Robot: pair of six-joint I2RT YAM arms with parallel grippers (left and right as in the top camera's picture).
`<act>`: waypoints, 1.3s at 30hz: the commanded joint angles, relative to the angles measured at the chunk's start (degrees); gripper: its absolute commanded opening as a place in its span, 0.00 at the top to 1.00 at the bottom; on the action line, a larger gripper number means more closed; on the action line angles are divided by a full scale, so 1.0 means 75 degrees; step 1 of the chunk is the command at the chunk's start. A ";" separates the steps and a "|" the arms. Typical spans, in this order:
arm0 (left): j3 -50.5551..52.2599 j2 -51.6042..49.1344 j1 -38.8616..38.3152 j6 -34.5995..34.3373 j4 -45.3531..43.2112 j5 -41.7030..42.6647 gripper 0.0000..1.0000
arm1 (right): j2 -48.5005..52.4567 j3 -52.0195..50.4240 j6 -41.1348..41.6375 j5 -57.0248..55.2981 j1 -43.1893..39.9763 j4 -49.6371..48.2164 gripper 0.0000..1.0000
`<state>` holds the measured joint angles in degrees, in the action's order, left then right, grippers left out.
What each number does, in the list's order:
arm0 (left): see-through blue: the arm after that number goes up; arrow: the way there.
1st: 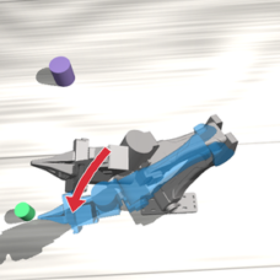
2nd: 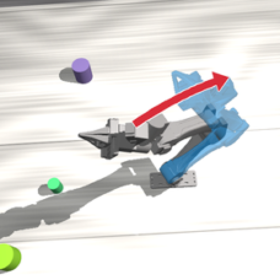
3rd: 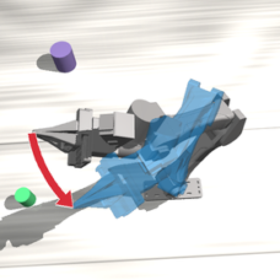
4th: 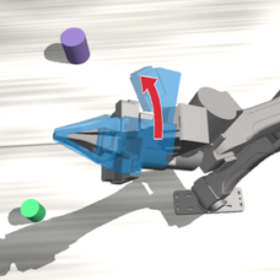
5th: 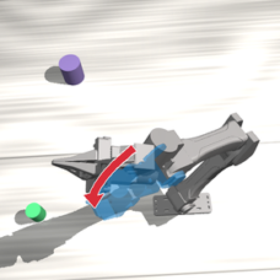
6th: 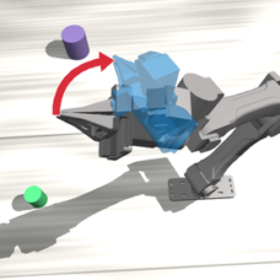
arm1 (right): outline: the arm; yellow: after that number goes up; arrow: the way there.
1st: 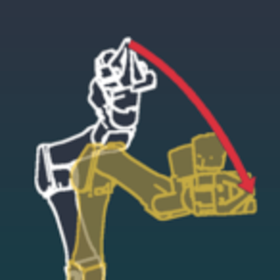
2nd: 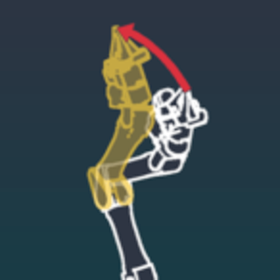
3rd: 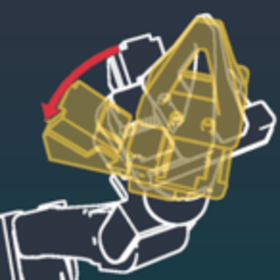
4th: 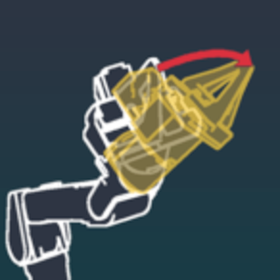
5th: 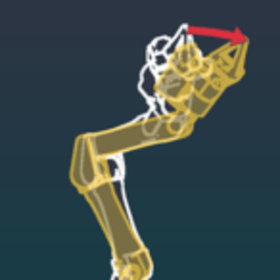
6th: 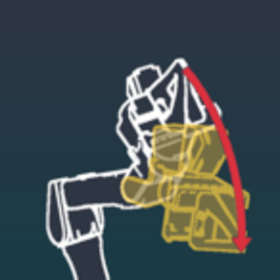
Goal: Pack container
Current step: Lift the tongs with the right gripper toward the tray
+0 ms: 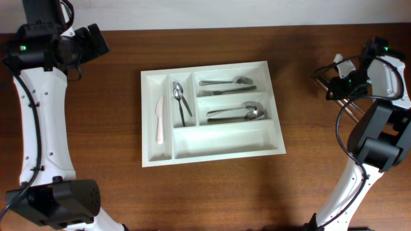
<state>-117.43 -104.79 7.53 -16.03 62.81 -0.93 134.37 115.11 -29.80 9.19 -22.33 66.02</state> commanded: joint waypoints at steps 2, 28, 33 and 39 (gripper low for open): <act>-0.0020 -0.0012 0.0017 0.0093 -0.0015 -0.0052 0.01 | 0.0149 0.0367 -0.0082 0.0009 0.0131 -0.0038 0.57; -0.0020 -0.0012 0.0017 0.0093 -0.0015 -0.0052 0.01 | 0.0152 -0.0452 -0.0743 -0.0510 0.0023 -0.0775 0.67; -0.0020 -0.0012 0.0017 0.0093 -0.0015 -0.0052 0.01 | 0.0152 -0.0694 -0.0740 -0.0484 -0.0032 -0.0930 0.67; -0.0020 -0.0012 0.0017 0.0093 -0.0015 -0.0052 0.01 | 0.0152 -0.0924 -0.0740 -0.0487 -0.0035 -0.1137 0.70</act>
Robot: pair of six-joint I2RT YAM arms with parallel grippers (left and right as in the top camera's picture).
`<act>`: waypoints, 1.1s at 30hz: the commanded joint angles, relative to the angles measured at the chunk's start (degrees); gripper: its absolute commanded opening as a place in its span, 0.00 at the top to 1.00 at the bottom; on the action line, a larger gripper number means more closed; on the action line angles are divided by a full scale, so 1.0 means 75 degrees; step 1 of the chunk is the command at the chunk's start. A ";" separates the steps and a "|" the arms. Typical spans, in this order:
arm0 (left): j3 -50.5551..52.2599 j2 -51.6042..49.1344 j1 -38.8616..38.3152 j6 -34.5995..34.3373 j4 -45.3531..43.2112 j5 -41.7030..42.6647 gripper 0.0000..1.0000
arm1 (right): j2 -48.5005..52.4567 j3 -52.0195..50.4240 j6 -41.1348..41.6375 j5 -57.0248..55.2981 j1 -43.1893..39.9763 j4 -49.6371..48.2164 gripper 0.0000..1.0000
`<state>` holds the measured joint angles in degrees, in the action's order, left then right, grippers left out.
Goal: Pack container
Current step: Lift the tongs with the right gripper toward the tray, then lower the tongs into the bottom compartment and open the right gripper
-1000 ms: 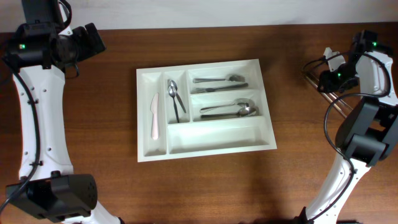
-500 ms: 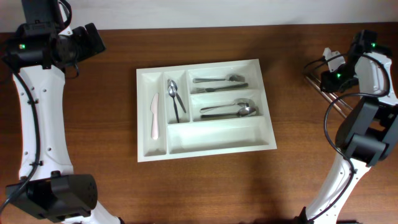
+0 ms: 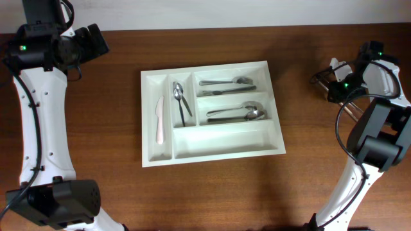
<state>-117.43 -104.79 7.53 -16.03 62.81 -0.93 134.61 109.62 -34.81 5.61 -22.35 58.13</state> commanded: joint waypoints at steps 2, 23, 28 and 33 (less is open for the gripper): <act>-0.0020 -0.0012 0.0017 0.0093 -0.0015 -0.0052 0.01 | 0.0119 -0.0335 -0.0067 -0.0006 -0.0029 -0.0219 0.73; -0.0020 -0.0012 0.0017 0.0093 -0.0015 -0.0052 0.01 | -0.0370 0.3480 0.0501 0.1209 0.1005 0.2407 0.96; -0.0020 -0.0012 0.0017 0.0093 -0.0015 -0.0052 0.01 | -0.0379 0.3990 -0.0600 0.1204 0.2066 0.3780 0.96; -0.0020 -0.0012 0.0017 0.0090 -0.0015 -0.0052 0.01 | -0.0379 0.3940 -0.0731 0.1513 0.3392 0.4357 0.96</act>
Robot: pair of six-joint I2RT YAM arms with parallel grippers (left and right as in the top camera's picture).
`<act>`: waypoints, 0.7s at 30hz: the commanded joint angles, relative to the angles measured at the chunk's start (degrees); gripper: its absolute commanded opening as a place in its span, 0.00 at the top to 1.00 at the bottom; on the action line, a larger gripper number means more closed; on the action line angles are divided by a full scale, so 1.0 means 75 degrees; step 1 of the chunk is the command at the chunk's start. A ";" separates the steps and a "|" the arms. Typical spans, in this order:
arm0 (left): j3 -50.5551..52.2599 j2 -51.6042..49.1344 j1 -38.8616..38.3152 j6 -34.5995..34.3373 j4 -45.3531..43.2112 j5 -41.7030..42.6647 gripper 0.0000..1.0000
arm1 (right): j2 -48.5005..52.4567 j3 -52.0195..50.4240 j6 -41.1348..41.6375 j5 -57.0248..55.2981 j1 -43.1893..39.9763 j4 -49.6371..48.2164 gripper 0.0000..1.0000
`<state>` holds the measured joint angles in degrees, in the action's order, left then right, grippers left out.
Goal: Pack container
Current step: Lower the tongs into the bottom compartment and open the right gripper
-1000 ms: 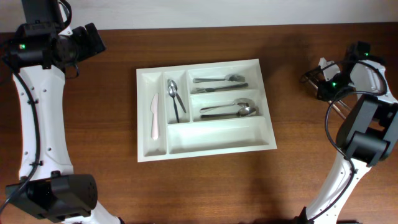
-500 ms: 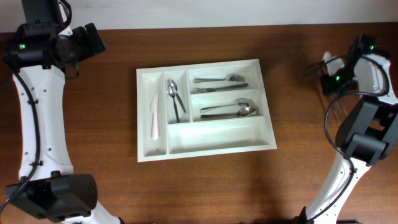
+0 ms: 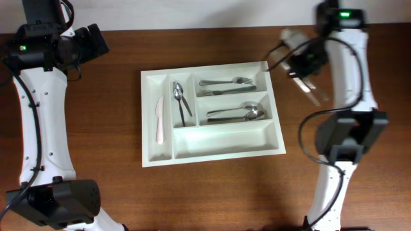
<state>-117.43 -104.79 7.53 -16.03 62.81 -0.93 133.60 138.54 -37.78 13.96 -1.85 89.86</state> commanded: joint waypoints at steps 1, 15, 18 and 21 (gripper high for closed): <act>-0.0020 -0.0012 0.0017 0.0093 -0.0015 -0.0052 0.01 | -0.0245 0.0085 -0.0335 0.0399 0.0898 0.0172 0.96; -0.0020 -0.0012 0.0017 0.0093 -0.0015 -0.0052 0.01 | -0.0245 -0.0073 -0.0329 -0.0154 0.3826 0.0941 0.96; -0.0020 -0.0012 0.0017 0.0093 -0.0015 -0.0052 0.01 | -0.0245 -0.0286 -0.0329 -0.0227 0.4092 0.0997 0.96; -0.0020 -0.0012 0.0017 0.0093 -0.0015 -0.0052 0.01 | -0.0245 -0.0714 -0.0297 -0.0291 0.4258 0.0997 0.96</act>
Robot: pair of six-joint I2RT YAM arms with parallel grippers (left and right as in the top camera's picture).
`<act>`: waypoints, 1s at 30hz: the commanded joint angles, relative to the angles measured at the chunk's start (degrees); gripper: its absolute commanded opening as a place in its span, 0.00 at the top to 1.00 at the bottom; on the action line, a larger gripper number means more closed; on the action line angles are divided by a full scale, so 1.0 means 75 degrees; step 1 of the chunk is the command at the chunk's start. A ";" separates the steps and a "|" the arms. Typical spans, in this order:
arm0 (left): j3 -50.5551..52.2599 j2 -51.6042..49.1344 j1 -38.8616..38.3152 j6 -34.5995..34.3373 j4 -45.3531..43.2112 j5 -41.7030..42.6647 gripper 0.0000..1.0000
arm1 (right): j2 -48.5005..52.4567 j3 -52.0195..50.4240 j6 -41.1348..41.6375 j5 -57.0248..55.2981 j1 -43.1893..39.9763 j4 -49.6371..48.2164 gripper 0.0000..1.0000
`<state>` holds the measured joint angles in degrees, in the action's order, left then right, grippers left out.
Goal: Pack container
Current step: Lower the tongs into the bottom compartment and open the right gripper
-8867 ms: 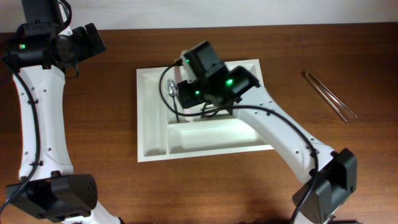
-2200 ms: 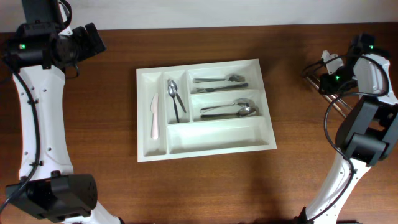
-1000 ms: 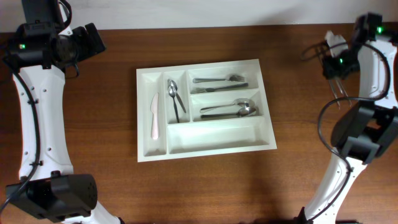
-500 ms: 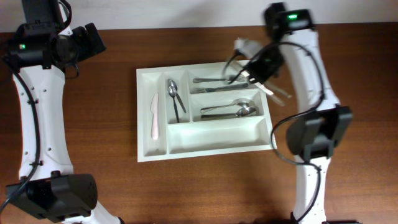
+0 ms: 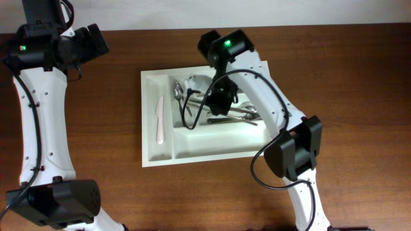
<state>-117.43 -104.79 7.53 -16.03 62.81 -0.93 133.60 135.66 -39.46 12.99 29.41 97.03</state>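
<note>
The white cutlery tray (image 5: 153, 151) lies at the table's middle. A pale pink knife (image 5: 159, 120) rests in its left slot and spoons (image 5: 178, 94) in the narrow slot beside it. Silver cutlery (image 5: 247, 114) shows in the right compartments, partly under my right arm. My right gripper (image 5: 194, 84) hangs low over the tray's upper middle, by the spoon slot. Its jaws are too small and covered to read, and any held piece is hidden. My left gripper (image 5: 95, 40) stays high at the far left, away from the tray.
The tray's long front compartment (image 5: 225, 142) holds nothing. Bare brown tabletop (image 5: 347, 128) surrounds the tray. My right arm's links and a black cable loop (image 5: 188, 119) cross over the tray's upper compartments.
My right arm has moved from beside the tray's top right corner to over the tray's upper middle, its gripper now by the spoon slot. The left arm has not moved.
My right gripper was at the table's far right edge with thin silver cutlery showing at it, and stayed there a moment later. Then it was by the tray's top right corner with that cutlery. Now it is over the tray. The left arm stayed still throughout.
</note>
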 commanded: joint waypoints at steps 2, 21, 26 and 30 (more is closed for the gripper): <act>-0.0020 -0.0012 0.0017 0.0093 -0.0015 -0.0052 0.01 | -0.0245 -0.0705 0.0012 -0.0204 0.0143 0.0041 0.96; -0.0020 -0.0012 0.0017 0.0093 -0.0015 -0.0052 0.01 | -0.0245 -0.2978 0.0064 -0.0073 0.0143 -0.0484 0.96; -0.0020 -0.0012 0.0017 0.0093 -0.0015 -0.0052 0.01 | -0.0245 -0.2978 0.0061 0.0017 0.0143 -0.0606 0.66; -0.0020 -0.0012 0.0020 0.0093 -0.0015 -0.0052 0.01 | -0.0245 -0.2961 0.0067 0.0041 0.0125 -0.0618 0.52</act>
<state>-117.43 -104.79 7.53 -16.03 62.81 -0.91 133.58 113.38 -39.03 12.12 30.15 92.47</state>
